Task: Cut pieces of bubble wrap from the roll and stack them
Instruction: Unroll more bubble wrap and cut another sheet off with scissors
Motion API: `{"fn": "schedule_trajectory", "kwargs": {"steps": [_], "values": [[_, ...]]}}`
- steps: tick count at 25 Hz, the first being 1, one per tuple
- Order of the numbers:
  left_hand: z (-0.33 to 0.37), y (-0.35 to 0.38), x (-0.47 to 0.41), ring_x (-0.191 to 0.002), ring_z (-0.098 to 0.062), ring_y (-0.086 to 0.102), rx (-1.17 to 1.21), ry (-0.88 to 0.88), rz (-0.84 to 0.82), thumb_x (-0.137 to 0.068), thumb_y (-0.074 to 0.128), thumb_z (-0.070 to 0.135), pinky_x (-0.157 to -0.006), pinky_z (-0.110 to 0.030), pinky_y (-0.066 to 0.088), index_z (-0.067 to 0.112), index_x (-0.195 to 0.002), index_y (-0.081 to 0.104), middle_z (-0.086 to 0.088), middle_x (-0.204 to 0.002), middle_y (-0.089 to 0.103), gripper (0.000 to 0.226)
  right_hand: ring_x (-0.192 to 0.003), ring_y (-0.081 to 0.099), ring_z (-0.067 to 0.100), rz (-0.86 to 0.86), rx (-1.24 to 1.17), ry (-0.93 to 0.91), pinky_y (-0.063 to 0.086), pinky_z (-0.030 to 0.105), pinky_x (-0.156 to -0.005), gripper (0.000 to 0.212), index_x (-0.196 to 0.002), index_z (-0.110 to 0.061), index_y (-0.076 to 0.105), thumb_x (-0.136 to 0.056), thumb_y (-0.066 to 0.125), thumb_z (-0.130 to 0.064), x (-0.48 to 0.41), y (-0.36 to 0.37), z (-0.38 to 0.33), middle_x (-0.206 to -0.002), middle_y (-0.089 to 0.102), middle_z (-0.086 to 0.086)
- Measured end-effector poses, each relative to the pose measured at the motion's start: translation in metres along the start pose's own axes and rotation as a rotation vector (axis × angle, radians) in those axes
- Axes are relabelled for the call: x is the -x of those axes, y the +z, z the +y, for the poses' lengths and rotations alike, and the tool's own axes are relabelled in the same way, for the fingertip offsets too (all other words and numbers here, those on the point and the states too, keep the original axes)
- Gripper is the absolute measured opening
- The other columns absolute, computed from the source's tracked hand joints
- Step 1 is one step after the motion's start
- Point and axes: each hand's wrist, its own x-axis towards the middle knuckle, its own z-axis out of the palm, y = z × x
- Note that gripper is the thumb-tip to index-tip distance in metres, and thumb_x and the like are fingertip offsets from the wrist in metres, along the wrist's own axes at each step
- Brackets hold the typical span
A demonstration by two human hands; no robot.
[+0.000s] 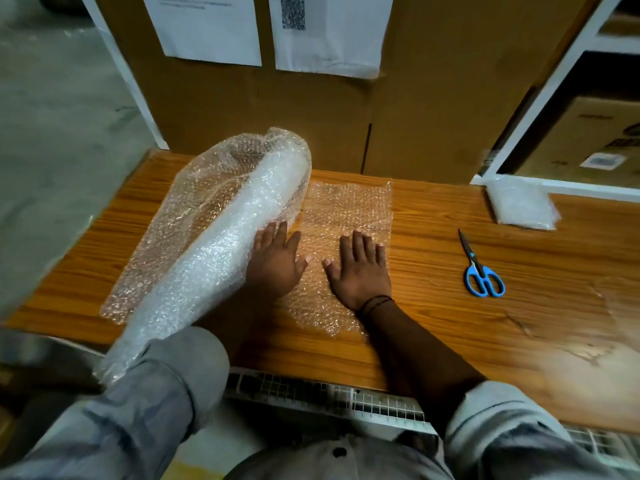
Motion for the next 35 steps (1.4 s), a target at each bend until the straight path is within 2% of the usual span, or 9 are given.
{"fn": "schedule_trajectory", "kwargs": {"steps": [6, 12, 16, 21, 24, 26, 29, 33, 35], "values": [[-0.002, 0.005, -0.002, -0.157, -0.041, 0.006, -0.013, -0.015, -0.040, -0.102, 0.034, 0.067, -0.124, -0.057, -0.002, 0.023, -0.160, 0.031, -0.014, -0.171, 0.015, 0.073, -0.161, -0.003, 0.027, -0.010, 0.016, 0.021, -0.002, 0.049, -0.129, 0.081, -0.166, -0.022, 0.013, -0.102, 0.015, -0.070, 0.009, -0.004, 0.030, -0.175, 0.003, 0.007], [0.038, 0.010, 0.004, -0.157, -0.037, 0.008, 0.078, 0.068, -0.017, -0.106, 0.035, 0.057, -0.126, -0.057, 0.002, 0.024, -0.161, 0.028, -0.010, -0.171, 0.016, 0.065, -0.161, -0.003, 0.025, -0.015, 0.016, 0.003, -0.003, 0.048, -0.129, 0.079, -0.167, -0.024, 0.012, -0.103, 0.018, -0.070, 0.015, -0.009, 0.046, -0.175, 0.002, 0.005], [0.064, 0.016, 0.008, -0.159, -0.031, 0.001, 0.096, 0.153, -0.084, -0.106, 0.029, 0.059, -0.126, -0.055, -0.003, 0.028, -0.164, 0.018, -0.005, -0.173, 0.009, 0.067, -0.161, 0.005, 0.024, 0.046, -0.153, -0.047, -0.001, 0.045, -0.130, 0.067, -0.164, -0.019, 0.024, -0.109, 0.028, -0.056, 0.015, -0.013, 0.052, -0.174, 0.014, 0.007], [0.066, 0.027, 0.010, -0.159, -0.031, -0.007, 0.101, 0.182, -0.130, -0.104, 0.017, 0.066, -0.126, -0.055, -0.007, 0.029, -0.165, 0.007, -0.005, -0.173, -0.003, 0.072, -0.151, 0.032, 0.039, 0.327, -0.156, 0.181, 0.017, 0.052, -0.127, 0.047, -0.146, -0.008, 0.052, -0.108, 0.041, -0.032, 0.036, -0.027, 0.092, -0.159, 0.044, 0.021], [0.066, 0.029, 0.010, -0.159, -0.033, -0.006, 0.076, 0.188, -0.131, -0.101, 0.010, 0.068, -0.125, -0.056, -0.007, 0.028, -0.165, 0.008, -0.006, -0.173, -0.003, 0.076, -0.128, 0.053, 0.051, 0.507, -0.122, 0.264, 0.042, 0.058, -0.111, 0.034, -0.119, 0.000, 0.067, -0.103, 0.053, -0.026, 0.050, -0.030, 0.124, -0.133, 0.061, 0.030], [0.068, 0.028, 0.006, -0.158, -0.034, -0.008, 0.070, 0.195, -0.146, -0.102, 0.010, 0.067, -0.124, -0.056, -0.009, 0.027, -0.165, 0.007, -0.007, -0.173, -0.005, 0.075, -0.117, 0.060, 0.046, 0.564, -0.152, 0.150, 0.049, 0.050, -0.101, 0.030, -0.113, 0.000, 0.071, -0.101, 0.060, -0.025, 0.066, -0.032, 0.129, -0.123, 0.067, 0.026], [0.072, 0.023, -0.001, -0.157, -0.036, -0.011, 0.066, 0.204, -0.180, -0.104, 0.016, 0.066, -0.124, -0.058, -0.011, 0.027, -0.165, 0.004, -0.008, -0.172, -0.007, 0.073, -0.121, 0.059, 0.033, 0.476, -0.084, -0.135, 0.048, 0.044, -0.100, 0.028, -0.120, -0.008, 0.072, -0.102, 0.062, -0.027, 0.097, -0.024, 0.097, -0.126, 0.069, 0.014], [0.076, 0.021, 0.009, -0.158, -0.034, -0.004, 0.121, 0.244, -0.118, -0.105, 0.019, 0.065, -0.126, -0.058, -0.005, 0.028, -0.164, 0.014, -0.006, -0.172, 0.002, 0.070, -0.125, 0.057, 0.029, 0.467, -0.143, -0.016, 0.047, 0.043, -0.101, 0.030, -0.124, -0.012, 0.071, -0.101, 0.062, -0.029, 0.118, -0.014, 0.079, -0.129, 0.069, 0.009], [0.072, 0.022, 0.020, -0.159, -0.032, 0.004, 0.183, 0.297, -0.052, -0.103, 0.021, 0.065, -0.127, -0.055, -0.001, 0.028, -0.162, 0.025, -0.005, -0.172, 0.012, 0.070, -0.123, 0.057, 0.030, 0.454, -0.171, -0.047, 0.050, 0.044, -0.098, 0.027, -0.122, -0.011, 0.072, -0.099, 0.064, -0.024, 0.127, -0.013, 0.085, -0.127, 0.069, 0.010]]}}
